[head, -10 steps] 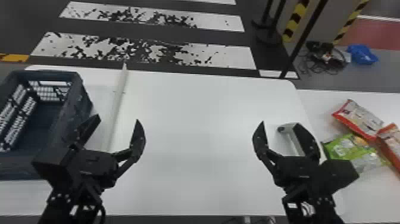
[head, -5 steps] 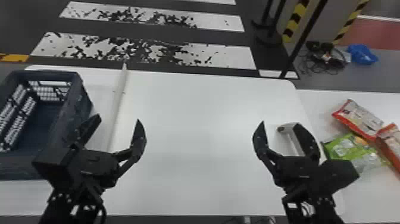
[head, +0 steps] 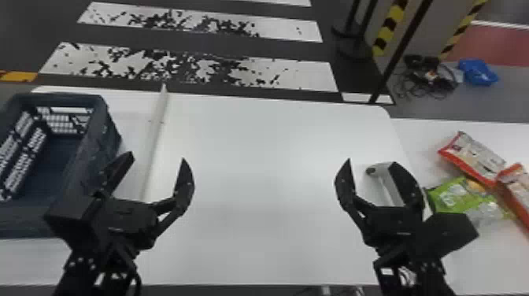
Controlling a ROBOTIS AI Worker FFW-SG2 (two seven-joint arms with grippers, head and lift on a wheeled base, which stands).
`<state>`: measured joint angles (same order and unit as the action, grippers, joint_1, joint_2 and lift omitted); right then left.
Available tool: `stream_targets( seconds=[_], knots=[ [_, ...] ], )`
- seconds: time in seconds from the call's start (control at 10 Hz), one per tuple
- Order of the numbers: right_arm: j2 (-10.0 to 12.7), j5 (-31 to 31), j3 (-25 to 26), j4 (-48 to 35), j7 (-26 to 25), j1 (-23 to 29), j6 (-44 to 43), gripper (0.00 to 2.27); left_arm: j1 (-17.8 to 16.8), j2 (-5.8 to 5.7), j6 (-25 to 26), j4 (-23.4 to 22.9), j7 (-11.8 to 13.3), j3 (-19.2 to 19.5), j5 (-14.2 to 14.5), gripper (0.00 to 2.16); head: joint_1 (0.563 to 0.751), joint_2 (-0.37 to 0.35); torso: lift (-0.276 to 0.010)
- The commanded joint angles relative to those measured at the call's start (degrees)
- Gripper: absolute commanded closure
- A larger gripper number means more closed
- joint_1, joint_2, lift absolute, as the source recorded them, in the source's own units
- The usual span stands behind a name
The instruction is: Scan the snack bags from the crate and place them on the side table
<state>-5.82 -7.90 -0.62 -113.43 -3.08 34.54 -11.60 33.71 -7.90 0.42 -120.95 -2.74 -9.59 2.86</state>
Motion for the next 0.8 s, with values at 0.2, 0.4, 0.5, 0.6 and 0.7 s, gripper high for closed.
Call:
stream_targets(
  seconds=[0.2, 0.4, 0.5, 0.6, 0.7],
  knots=[
    [-0.2, -0.3, 0.0, 0.0, 0.0, 0.0, -0.2, 0.07, 0.2, 0.16, 0.1, -0.3, -0.2, -0.1, -0.3, 0.04, 0.695, -0.128, -0.081],
    [-0.2, -0.3, -0.4, 0.0, 0.0, 0.0, -0.4, 0.07, 0.2, 0.25, 0.1, -0.3, -0.2, -0.1, -0.3, 0.05, 0.695, -0.129, -0.081],
    [-0.2, -0.3, -0.3, -0.1, 0.0, 0.4, -0.4, 0.07, 0.1, 0.16, 0.1, -0.3, -0.3, -0.1, -0.3, 0.05, 0.695, -0.127, -0.081],
    [-0.2, -0.4, -0.2, -0.1, 0.0, 0.4, -0.6, 0.07, 0.1, 0.16, 0.1, -0.2, -0.2, -0.1, -0.3, 0.05, 0.695, -0.126, -0.081],
    [-0.2, -0.3, -0.3, 0.0, 0.0, 0.4, -0.9, 0.07, 0.0, 0.25, 0.1, -0.2, -0.3, -0.2, -0.3, 0.05, 0.695, -0.126, -0.081]
  ],
)
